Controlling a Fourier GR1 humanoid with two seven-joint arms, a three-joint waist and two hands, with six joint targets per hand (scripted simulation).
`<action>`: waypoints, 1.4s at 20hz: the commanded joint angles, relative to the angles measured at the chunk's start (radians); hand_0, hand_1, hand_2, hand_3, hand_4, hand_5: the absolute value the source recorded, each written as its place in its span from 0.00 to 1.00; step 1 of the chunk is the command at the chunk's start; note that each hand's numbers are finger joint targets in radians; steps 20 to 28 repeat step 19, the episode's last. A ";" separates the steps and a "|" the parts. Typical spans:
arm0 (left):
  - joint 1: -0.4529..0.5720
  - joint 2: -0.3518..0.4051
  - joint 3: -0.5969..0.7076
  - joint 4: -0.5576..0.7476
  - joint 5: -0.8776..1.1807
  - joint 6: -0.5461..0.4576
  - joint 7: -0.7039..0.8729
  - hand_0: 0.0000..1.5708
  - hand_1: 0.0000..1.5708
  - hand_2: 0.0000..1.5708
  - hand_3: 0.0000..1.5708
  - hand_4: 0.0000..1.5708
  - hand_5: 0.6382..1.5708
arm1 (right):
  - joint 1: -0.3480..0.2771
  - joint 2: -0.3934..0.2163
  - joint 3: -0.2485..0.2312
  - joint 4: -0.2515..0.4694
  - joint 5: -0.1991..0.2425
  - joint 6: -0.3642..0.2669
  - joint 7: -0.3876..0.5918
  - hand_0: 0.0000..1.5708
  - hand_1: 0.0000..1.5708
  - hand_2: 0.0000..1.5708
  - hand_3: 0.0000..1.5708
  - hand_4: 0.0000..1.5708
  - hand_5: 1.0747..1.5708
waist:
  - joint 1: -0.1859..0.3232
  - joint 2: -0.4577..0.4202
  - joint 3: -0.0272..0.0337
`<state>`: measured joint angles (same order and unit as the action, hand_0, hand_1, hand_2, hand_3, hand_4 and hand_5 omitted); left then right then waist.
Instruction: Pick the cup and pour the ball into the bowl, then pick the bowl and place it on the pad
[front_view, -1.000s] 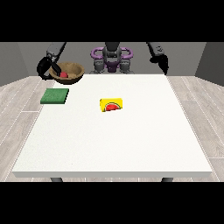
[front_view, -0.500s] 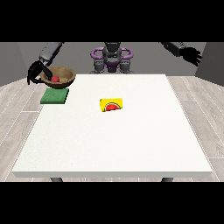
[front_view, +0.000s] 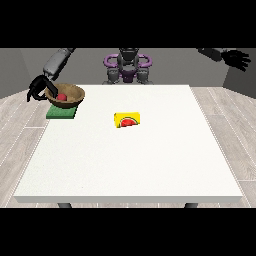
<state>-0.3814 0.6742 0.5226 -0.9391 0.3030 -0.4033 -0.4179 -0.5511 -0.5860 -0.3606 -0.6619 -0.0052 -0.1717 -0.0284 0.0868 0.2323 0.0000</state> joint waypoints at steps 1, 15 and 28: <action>0.006 -0.006 -0.004 -0.033 0.005 -0.010 -0.021 0.00 0.00 0.00 0.00 0.76 0.98 | -0.028 -0.127 -0.043 0.060 0.016 -0.026 0.033 0.99 0.99 1.00 0.66 0.00 0.98 | 0.029 0.035 0.0006; -0.027 -0.159 -0.176 -0.221 -0.010 0.077 0.226 0.00 0.00 0.00 0.00 0.57 0.99 | -0.080 -0.091 0.005 0.170 0.021 0.067 0.097 0.00 0.00 0.00 0.00 0.00 0.56 | 0.039 -0.167 0.0021; 0.051 -0.235 -0.213 -0.123 -0.095 0.157 0.194 0.00 0.00 0.00 0.00 0.57 0.99 | -0.154 0.016 0.052 0.047 -0.012 0.155 0.152 0.00 0.00 0.00 0.00 0.30 0.72 | -0.050 -0.342 -0.0018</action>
